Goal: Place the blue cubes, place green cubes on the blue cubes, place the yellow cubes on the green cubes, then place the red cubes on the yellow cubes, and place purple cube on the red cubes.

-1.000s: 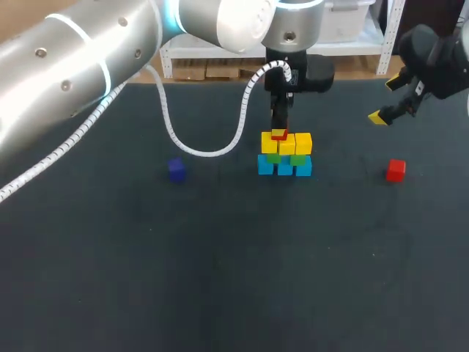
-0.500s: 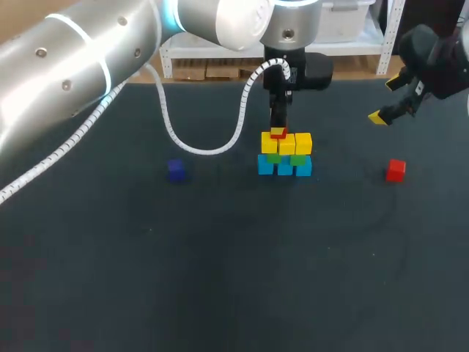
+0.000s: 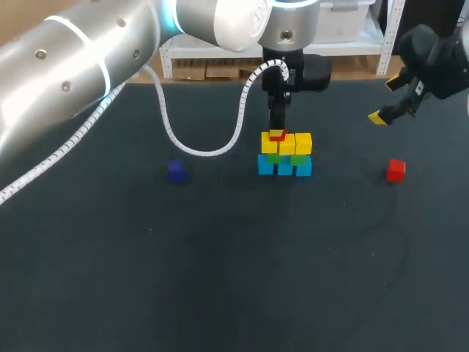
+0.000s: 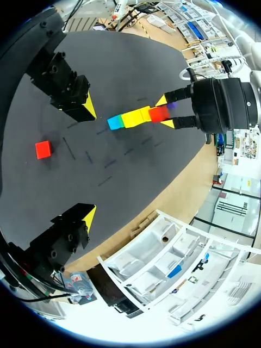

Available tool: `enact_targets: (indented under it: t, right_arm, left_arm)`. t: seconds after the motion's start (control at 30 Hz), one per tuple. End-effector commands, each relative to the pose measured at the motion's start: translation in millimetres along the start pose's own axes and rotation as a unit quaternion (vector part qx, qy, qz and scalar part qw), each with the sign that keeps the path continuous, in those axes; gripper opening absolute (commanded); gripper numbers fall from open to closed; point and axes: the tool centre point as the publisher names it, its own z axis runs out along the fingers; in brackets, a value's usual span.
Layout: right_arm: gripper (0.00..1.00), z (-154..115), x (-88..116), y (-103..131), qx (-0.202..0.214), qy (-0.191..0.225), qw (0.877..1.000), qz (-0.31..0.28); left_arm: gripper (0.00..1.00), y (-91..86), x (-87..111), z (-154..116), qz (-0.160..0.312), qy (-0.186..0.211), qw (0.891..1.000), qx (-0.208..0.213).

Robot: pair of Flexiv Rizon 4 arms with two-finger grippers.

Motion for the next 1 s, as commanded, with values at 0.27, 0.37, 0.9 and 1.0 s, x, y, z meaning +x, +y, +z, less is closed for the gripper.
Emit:
enact_targets:
  t: [0.27, 0.37, 0.9, 1.0]
  right_arm:
    - [1.00, -0.3, 0.5, -0.8, -0.002, -0.002, 1.000, 0.000]
    - [1.00, -0.3, 0.5, -0.8, -0.002, -0.002, 1.000, 0.000]
    - [1.00, -0.3, 0.5, -0.8, -0.002, -0.002, 1.000, 0.000]
    - [1.00, -0.3, 0.5, -0.8, -0.002, -0.002, 1.000, 0.000]
  left_arm:
    - [0.71, 2.4, -2.7, -1.9, 0.002, -0.001, 1.000, 0.005]
    - [1.00, 1.5, -3.0, -4.5, 0.002, -0.007, 1.000, 0.005]
    - [1.00, -2.1, 37.7, -58.6, -0.081, -0.102, 0.990, -0.049]
    - [1.00, -2.1, 51.8, -68.0, -0.099, -0.119, 0.986, -0.060]
